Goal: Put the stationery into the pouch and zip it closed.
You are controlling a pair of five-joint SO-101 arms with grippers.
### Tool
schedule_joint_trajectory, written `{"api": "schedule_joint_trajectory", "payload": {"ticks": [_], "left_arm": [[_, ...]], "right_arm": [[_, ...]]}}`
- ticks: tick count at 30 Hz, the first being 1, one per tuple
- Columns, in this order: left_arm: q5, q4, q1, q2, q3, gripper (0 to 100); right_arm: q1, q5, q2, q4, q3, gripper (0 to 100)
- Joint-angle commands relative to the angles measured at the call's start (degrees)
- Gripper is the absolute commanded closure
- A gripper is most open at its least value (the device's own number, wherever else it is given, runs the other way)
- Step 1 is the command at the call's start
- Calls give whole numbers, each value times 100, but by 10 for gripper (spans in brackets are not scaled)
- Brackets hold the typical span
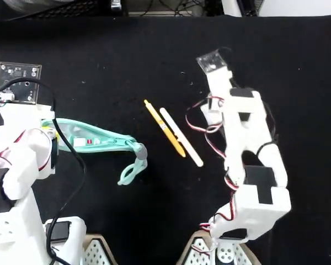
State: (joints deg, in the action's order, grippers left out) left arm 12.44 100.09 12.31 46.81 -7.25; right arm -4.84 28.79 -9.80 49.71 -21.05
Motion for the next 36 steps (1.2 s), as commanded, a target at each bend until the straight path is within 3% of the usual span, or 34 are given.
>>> {"api": "schedule_joint_trajectory", "payload": {"ticks": [1,4,10,17,20,23,24,30,36], "left_arm": [[53,18,48,-88,4,968],[53,18,48,-88,-4,968],[53,18,48,-88,-4,969],[53,26,48,-44,-40,968],[53,26,48,-44,-48,968],[53,26,48,-44,-48,968],[53,26,48,-44,-48,968],[53,35,48,-88,-48,968],[53,35,48,-88,-48,968]], "right_arm": [[-220,264,189,70,-92,885],[-211,475,-92,79,-84,820],[-229,563,-514,123,347,833],[-220,563,-1262,853,1376,834],[-325,571,-1464,985,1745,877],[-387,580,-1464,1029,1868,993],[-387,580,-1420,1116,1877,978],[-387,589,-338,1495,1552,986],[-97,589,2185,1495,110,986]]}}
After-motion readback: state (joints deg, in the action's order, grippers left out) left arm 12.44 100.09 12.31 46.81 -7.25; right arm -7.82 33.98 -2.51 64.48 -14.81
